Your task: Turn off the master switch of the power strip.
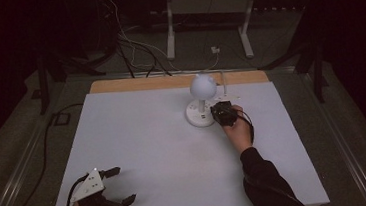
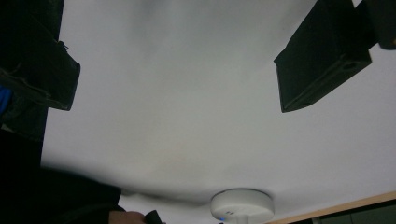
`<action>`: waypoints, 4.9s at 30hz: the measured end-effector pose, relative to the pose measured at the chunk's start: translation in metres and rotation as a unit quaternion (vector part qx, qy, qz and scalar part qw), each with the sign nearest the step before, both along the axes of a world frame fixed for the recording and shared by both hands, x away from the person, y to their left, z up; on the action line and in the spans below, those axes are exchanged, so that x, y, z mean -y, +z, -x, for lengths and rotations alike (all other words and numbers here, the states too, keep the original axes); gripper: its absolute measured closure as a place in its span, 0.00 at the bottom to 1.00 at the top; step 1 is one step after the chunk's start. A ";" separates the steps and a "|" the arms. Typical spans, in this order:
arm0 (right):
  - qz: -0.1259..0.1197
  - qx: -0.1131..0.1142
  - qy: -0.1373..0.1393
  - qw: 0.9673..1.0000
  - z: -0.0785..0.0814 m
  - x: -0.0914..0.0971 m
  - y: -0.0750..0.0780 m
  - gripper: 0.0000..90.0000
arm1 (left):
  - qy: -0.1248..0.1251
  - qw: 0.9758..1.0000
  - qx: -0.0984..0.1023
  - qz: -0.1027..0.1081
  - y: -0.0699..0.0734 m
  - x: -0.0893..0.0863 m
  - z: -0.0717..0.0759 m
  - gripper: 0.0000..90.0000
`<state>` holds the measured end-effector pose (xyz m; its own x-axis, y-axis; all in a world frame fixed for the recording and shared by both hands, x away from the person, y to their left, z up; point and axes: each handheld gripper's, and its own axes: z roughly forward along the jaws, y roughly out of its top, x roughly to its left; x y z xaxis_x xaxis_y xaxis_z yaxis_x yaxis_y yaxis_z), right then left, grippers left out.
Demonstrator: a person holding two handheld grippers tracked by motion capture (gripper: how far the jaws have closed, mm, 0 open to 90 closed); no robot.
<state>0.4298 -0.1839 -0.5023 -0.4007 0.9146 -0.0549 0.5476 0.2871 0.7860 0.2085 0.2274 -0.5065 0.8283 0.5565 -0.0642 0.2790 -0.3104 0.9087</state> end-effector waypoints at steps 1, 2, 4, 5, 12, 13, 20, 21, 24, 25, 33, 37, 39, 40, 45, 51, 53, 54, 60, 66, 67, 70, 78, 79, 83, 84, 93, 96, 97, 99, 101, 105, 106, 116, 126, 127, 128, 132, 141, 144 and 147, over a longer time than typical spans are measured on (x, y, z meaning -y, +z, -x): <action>-0.001 -0.002 -0.001 1.000 0.000 0.000 -0.001 1.00 | 0.000 1.000 0.000 -0.001 0.000 0.000 0.000 0.00; -0.001 -0.004 0.001 1.000 0.000 -0.001 -0.002 1.00 | -0.001 1.000 0.000 -0.002 0.000 0.000 0.000 0.00; 0.001 -0.003 0.003 1.000 0.000 -0.001 -0.003 1.00 | -0.002 1.000 0.000 -0.001 0.000 0.000 0.000 0.00; 0.000 -0.004 0.003 1.000 0.000 -0.001 -0.003 1.00 | -0.002 1.000 0.000 -0.001 0.000 0.000 0.000 0.00; 0.003 -0.002 0.004 1.000 0.001 -0.001 -0.006 1.00 | -0.002 1.000 0.000 -0.001 0.000 0.000 0.000 0.00; 0.002 0.002 0.005 1.000 0.002 -0.001 -0.007 1.00 | -0.003 1.000 -0.001 -0.001 0.000 0.000 0.000 0.00; 0.016 0.018 0.018 1.000 0.004 0.000 -0.010 1.00 | -0.001 1.000 -0.001 -0.002 0.000 0.000 0.000 0.00; 0.019 0.017 0.016 1.000 0.004 -0.002 -0.009 1.00 | -0.001 1.000 0.000 -0.001 0.000 0.001 0.000 0.00; 0.016 0.014 0.014 1.000 0.004 -0.001 -0.009 1.00 | -0.001 1.000 0.000 -0.002 0.000 0.001 0.000 0.00; 0.014 0.015 0.016 1.000 0.003 -0.001 -0.009 1.00 | -0.001 1.000 0.000 -0.003 0.000 0.001 0.000 0.00; 0.010 0.016 0.011 1.000 0.004 0.000 -0.012 1.00 | -0.003 1.000 0.000 -0.001 0.000 0.001 0.000 0.00; 0.017 0.018 0.012 1.000 0.004 -0.002 -0.011 1.00 | -0.002 1.000 0.000 0.000 -0.001 0.001 0.000 0.00; 0.017 0.020 0.012 1.000 0.004 -0.002 -0.011 1.00 | -0.003 1.000 0.000 0.000 0.000 0.001 0.000 0.00; 0.020 0.020 0.015 0.999 0.004 -0.002 -0.011 1.00 | -0.003 1.000 0.000 -0.002 0.000 0.001 0.000 0.00; 0.030 0.018 0.014 0.999 0.004 -0.004 -0.010 1.00 | -0.002 1.000 0.001 -0.002 -0.001 0.001 0.000 0.00; 0.029 0.006 0.017 0.999 -0.001 -0.002 -0.003 1.00 | -0.003 1.000 0.001 0.002 0.000 0.000 -0.001 0.00; 0.009 0.014 0.017 1.000 0.000 0.000 0.001 1.00 | -0.002 1.000 0.000 0.001 0.000 0.000 -0.001 0.00; 0.008 0.019 0.017 1.000 0.000 0.000 0.003 1.00 | -0.002 1.000 0.000 0.001 0.000 0.000 -0.001 0.00; -0.013 0.022 0.030 0.999 0.005 0.001 0.015 0.87 | -0.005 1.000 0.002 0.005 0.000 0.000 -0.001 0.00; -0.046 0.020 0.066 0.997 0.012 0.004 0.021 0.41 | -0.004 1.000 0.003 0.006 0.000 0.000 0.000 0.00; -0.050 0.020 0.078 0.995 0.014 0.005 0.022 0.34 | -0.004 1.000 0.003 0.007 0.001 0.000 0.000 0.00; -0.070 0.013 0.093 0.993 0.018 0.006 0.027 0.25 | -0.007 1.000 0.004 0.010 0.001 0.000 0.000 0.00; -0.105 0.018 0.136 0.985 0.029 0.011 0.038 0.06 | -0.007 1.000 0.005 0.012 0.001 0.000 0.000 0.00; -0.108 0.020 0.141 0.984 0.031 0.011 0.038 0.04 | -0.007 1.000 0.005 0.011 0.001 0.000 0.000 0.00; -0.111 0.027 0.162 0.980 0.038 0.012 0.037 0.03 | -0.008 1.000 0.005 0.012 0.001 0.000 0.000 0.00; -0.112 0.023 0.169 0.979 0.040 0.012 0.037 0.02 | -0.008 1.000 0.004 0.013 0.001 0.000 0.000 0.00; -0.099 0.027 0.183 0.978 0.058 0.020 0.038 0.02 | -0.009 1.000 0.003 0.011 0.001 0.000 0.000 0.00; -0.101 0.028 0.185 0.977 0.066 0.024 0.037 0.02 | -0.010 1.000 0.003 0.012 0.001 0.001 0.000 0.00; -0.103 0.027 0.185 0.977 0.068 0.026 0.037 0.02 | -0.010 1.000 0.003 0.010 0.001 0.001 0.000 0.00; -0.105 0.018 0.191 0.976 0.072 0.028 0.036 0.02 | -0.010 1.000 0.002 0.012 0.001 0.001 0.000 0.00; -0.107 0.016 0.195 0.975 0.078 0.032 0.034 0.02 | -0.009 1.000 0.001 0.012 0.001 0.001 0.000 0.00; -0.100 0.012 0.201 0.974 0.088 0.038 0.029 0.02 | -0.009 1.000 0.002 0.010 0.001 0.001 -0.001 0.00; -0.100 0.012 0.201 0.974 0.088 0.038 0.029 0.02 | -0.009 1.000 0.001 0.011 0.001 0.001 -0.001 0.00; -0.112 0.007 0.212 0.971 0.112 0.052 0.022 0.02 | -0.009 1.000 0.003 0.009 0.001 0.001 -0.001 0.00; -0.110 -0.004 0.208 0.972 0.133 0.072 0.013 0.02 | -0.009 1.000 0.003 0.008 0.001 0.002 -0.001 0.00; -0.108 -0.006 0.207 0.972 0.135 0.073 0.013 0.02 | -0.010 1.000 0.002 0.008 0.001 0.002 -0.001 0.00; -0.108 -0.006 0.207 0.972 0.135 0.073 0.013 0.02 | -0.010 1.000 0.003 0.009 0.001 0.002 -0.001 0.00; -0.107 -0.019 0.203 0.973 0.145 0.084 0.007 0.02 | -0.009 1.000 0.002 0.006 0.000 0.002 -0.001 0.00; -0.091 -0.020 0.222 0.971 0.162 0.099 0.000 0.02 | -0.009 1.000 0.003 0.004 0.000 0.003 0.000 0.00; -0.084 -0.020 0.221 0.971 0.167 0.103 -0.004 0.02 | -0.009 1.000 0.003 0.003 0.000 0.003 0.000 0.00; -0.070 -0.028 0.222 0.972 0.172 0.106 -0.010 0.02 | -0.010 1.000 0.003 0.000 0.000 0.003 0.000 0.00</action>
<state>0.2577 -0.2900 -0.5121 -0.7561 0.6481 0.0909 0.4372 0.3968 0.8071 0.2087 0.2243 -0.5064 0.8401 0.5392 -0.0597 0.2671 -0.3153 0.9106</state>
